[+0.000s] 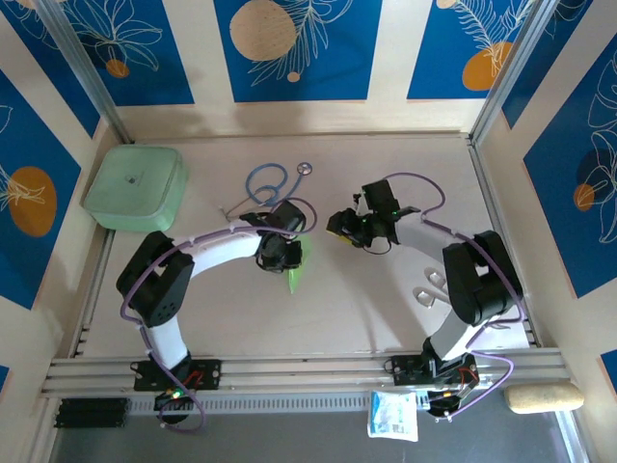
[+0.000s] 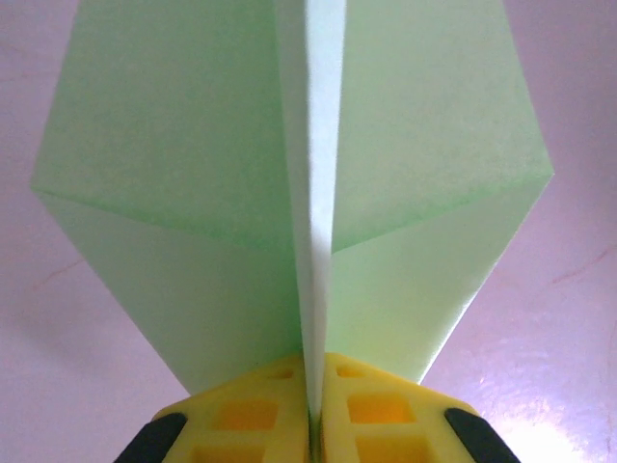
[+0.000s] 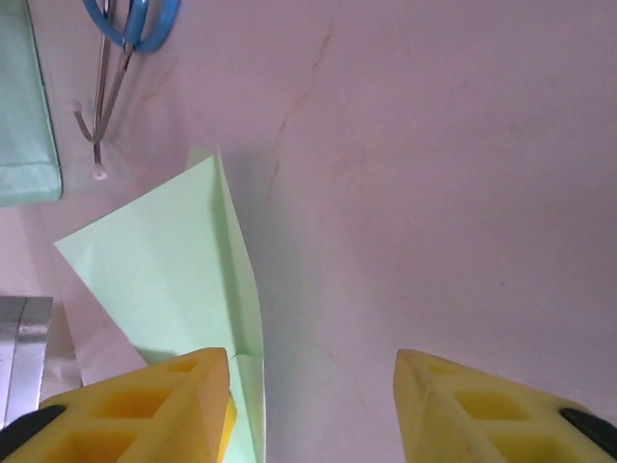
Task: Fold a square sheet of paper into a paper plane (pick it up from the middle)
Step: Move a paper plane to the center of the table.
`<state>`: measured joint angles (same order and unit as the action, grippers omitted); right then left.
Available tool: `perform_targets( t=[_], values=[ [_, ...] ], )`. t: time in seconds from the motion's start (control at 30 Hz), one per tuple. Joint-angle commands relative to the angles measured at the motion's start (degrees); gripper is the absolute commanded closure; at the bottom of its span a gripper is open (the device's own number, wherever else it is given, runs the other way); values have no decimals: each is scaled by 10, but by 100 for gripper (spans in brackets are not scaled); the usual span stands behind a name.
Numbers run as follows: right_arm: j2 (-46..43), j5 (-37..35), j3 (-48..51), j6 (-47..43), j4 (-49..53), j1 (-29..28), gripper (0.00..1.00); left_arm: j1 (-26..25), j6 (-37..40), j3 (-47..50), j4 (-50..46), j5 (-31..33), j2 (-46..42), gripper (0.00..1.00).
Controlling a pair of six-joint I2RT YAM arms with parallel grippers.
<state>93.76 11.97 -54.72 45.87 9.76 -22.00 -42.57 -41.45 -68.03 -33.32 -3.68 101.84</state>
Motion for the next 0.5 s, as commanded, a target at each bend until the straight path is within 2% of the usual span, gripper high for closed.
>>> perform_targets(
  t=[0.0,0.37,0.47],
  values=[
    [-21,-43,18,-12,25,-1,49,-5,57,-29,-72,15,11,89],
    [-25,-45,23,-8,29,3,48,-13,62,-55,-86,27,60,88],
    [-23,-43,22,-7,28,2,49,-14,56,-55,-85,26,70,82]
  ],
)
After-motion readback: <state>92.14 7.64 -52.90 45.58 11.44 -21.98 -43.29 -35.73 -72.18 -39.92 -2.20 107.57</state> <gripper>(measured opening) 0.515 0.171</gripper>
